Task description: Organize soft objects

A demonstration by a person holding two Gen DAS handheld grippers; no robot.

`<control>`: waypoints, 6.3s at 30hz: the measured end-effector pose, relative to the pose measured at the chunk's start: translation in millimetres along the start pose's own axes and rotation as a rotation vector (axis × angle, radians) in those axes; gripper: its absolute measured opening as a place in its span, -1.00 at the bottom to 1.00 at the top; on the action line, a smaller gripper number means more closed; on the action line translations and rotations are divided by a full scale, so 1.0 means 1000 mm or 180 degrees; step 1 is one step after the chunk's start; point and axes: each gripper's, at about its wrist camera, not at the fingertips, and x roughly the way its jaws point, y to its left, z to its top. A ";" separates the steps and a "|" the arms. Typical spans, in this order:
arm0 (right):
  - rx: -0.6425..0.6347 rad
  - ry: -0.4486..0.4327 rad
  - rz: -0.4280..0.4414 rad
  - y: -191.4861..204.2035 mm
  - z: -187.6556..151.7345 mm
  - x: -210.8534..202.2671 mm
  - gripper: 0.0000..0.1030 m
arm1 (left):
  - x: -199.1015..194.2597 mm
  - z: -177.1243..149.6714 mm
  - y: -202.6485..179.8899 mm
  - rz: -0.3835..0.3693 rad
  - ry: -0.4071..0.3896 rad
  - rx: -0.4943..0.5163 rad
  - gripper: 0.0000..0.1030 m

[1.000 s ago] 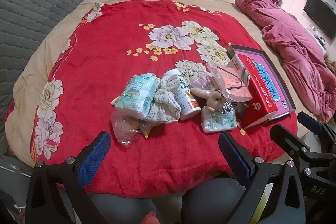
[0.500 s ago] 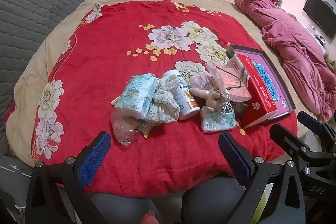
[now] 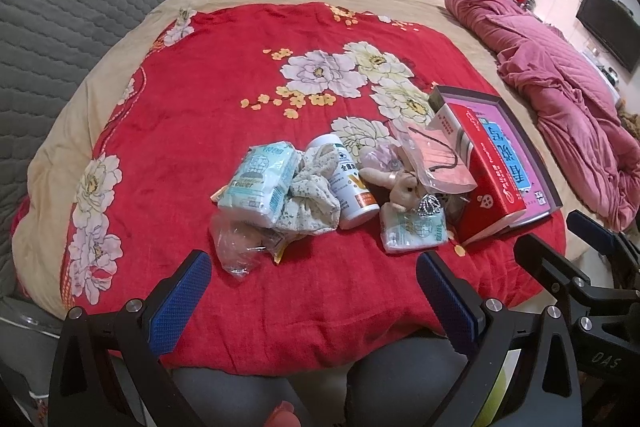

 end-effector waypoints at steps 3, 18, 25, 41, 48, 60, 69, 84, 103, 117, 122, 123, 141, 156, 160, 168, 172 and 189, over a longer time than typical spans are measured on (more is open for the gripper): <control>0.0003 -0.0005 0.0003 0.000 0.000 0.000 0.97 | 0.000 0.000 0.000 0.0002 -0.0003 -0.0001 0.99; -0.0011 0.0055 -0.0014 -0.002 -0.001 0.010 0.97 | 0.014 0.000 0.018 0.0001 0.0085 -0.0125 0.99; -0.0062 0.0119 0.0003 0.005 0.000 0.027 0.97 | 0.024 0.001 0.036 0.0035 0.0109 -0.0206 0.99; -0.0096 0.0279 0.0003 0.009 0.010 0.062 0.97 | 0.084 0.031 0.084 -0.0198 0.0340 -0.0500 0.99; -0.0128 0.0271 -0.0050 0.006 0.020 0.073 0.97 | 0.104 0.042 0.081 -0.0321 0.0381 -0.0437 0.81; -0.0344 0.0429 -0.0361 0.009 0.038 0.127 0.75 | 0.125 0.046 0.078 -0.0598 0.0525 -0.0421 0.17; -0.0216 0.0563 -0.0114 0.003 0.042 0.149 0.22 | 0.132 0.044 0.075 -0.0697 0.0587 -0.0408 0.07; -0.0039 0.0311 0.0444 -0.002 0.046 0.116 -0.79 | 0.129 0.045 0.088 -0.0881 0.0548 -0.0625 -0.08; 0.0084 -0.0279 0.0389 -0.033 0.071 0.048 -0.95 | 0.076 0.069 0.067 -0.0946 0.0219 -0.0489 -0.10; 0.0365 -0.0849 0.0012 -0.122 0.088 -0.026 -0.95 | 0.035 0.107 -0.034 -0.1092 -0.0025 0.0037 -0.10; 0.0519 -0.0811 -0.0189 -0.166 0.077 -0.027 -0.95 | 0.037 0.110 -0.094 -0.1214 0.0028 0.0256 -0.10; 0.0531 -0.0787 -0.0227 -0.175 0.074 -0.026 -0.95 | 0.040 0.110 -0.108 -0.1257 0.0052 0.0294 -0.10; 0.0760 -0.0118 -0.0627 -0.284 0.022 0.078 -0.95 | 0.114 0.092 -0.289 -0.1128 0.0581 0.1100 -0.10; 0.1011 0.0242 -0.0010 -0.300 -0.002 0.117 -0.90 | 0.165 0.081 -0.329 -0.0869 0.0863 0.1336 -0.10; 0.1030 0.0292 0.0023 -0.300 -0.005 0.118 -0.89 | 0.173 0.078 -0.333 -0.0845 0.0916 0.1333 -0.10; 0.0934 0.0294 -0.0042 -0.301 -0.007 0.108 -0.72 | 0.185 0.071 -0.342 -0.0752 0.0960 0.1405 -0.09; 0.0939 0.0305 -0.0046 -0.305 -0.008 0.106 -0.32 | 0.195 0.067 -0.345 -0.0650 0.1018 0.1443 -0.09; 0.1209 -0.0086 -0.0140 -0.320 -0.001 0.049 -0.29 | 0.207 0.055 -0.360 -0.0352 0.1151 0.1846 -0.01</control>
